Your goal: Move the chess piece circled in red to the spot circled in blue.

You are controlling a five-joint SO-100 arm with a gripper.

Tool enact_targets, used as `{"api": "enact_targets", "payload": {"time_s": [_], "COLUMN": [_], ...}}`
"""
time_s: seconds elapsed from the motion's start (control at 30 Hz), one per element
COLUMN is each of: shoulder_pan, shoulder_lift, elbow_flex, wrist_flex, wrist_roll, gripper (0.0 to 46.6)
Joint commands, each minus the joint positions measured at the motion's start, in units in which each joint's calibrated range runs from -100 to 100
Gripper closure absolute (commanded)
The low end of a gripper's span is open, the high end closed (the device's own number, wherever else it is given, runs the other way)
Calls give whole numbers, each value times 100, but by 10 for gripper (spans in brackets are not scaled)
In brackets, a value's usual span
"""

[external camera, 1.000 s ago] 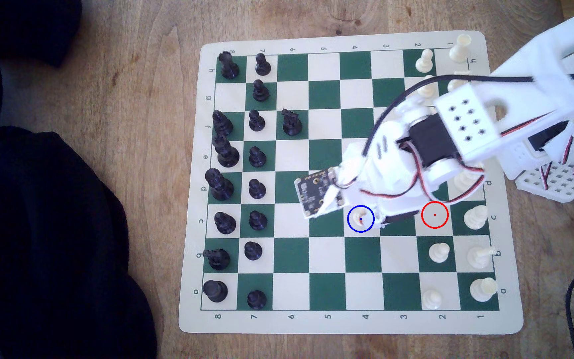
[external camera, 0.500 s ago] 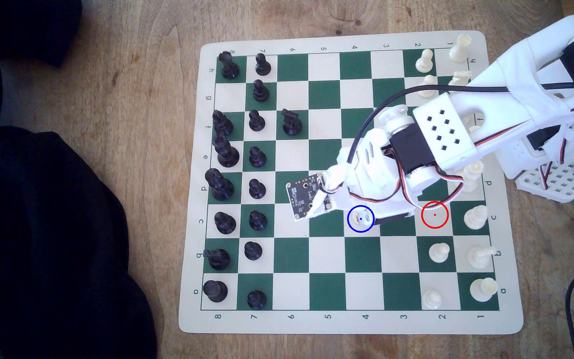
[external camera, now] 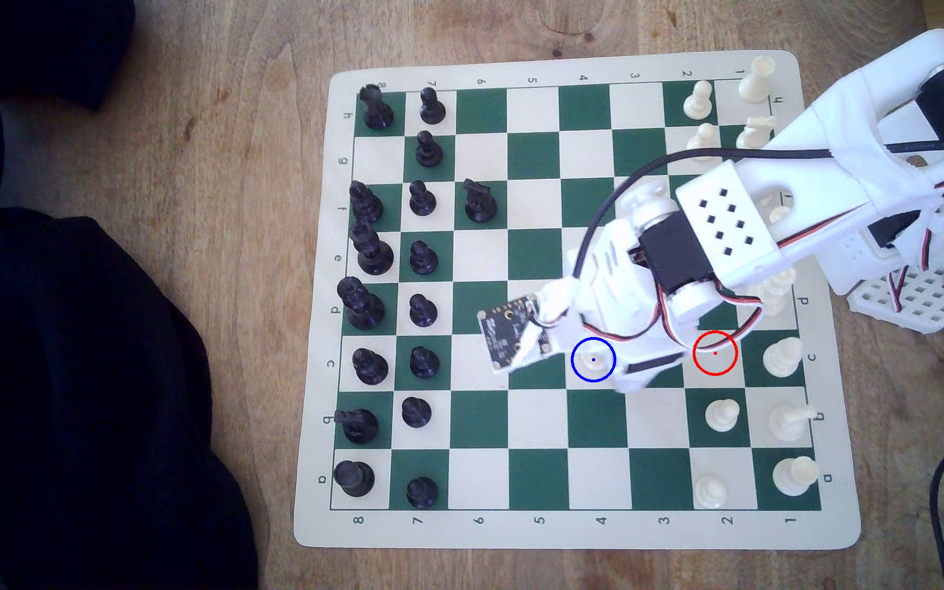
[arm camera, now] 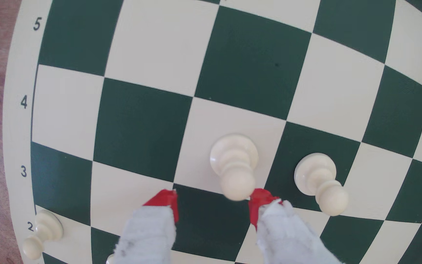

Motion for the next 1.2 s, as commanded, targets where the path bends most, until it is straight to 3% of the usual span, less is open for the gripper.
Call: {"api": "enact_targets", "payload": {"time_s": [0.0,0.3,0.5,0.93,1.0,1.1,1.17], "shoulder_pan": [29,-57,-96,545,709,1077,1304], "shoulder_lift": [-416,-1706,-2665,-5280,-5823,-6485,-6816], "elbow_flex": [-391,-264,452,2057,2311,2664,2891], "wrist_flex": [445,1403,1534,2198,2419,2492,2427], "wrist_roll": [-10,-54,-117,-117,-93,-5,54], "gripper": [282,272,280,295,312,376,379]}}
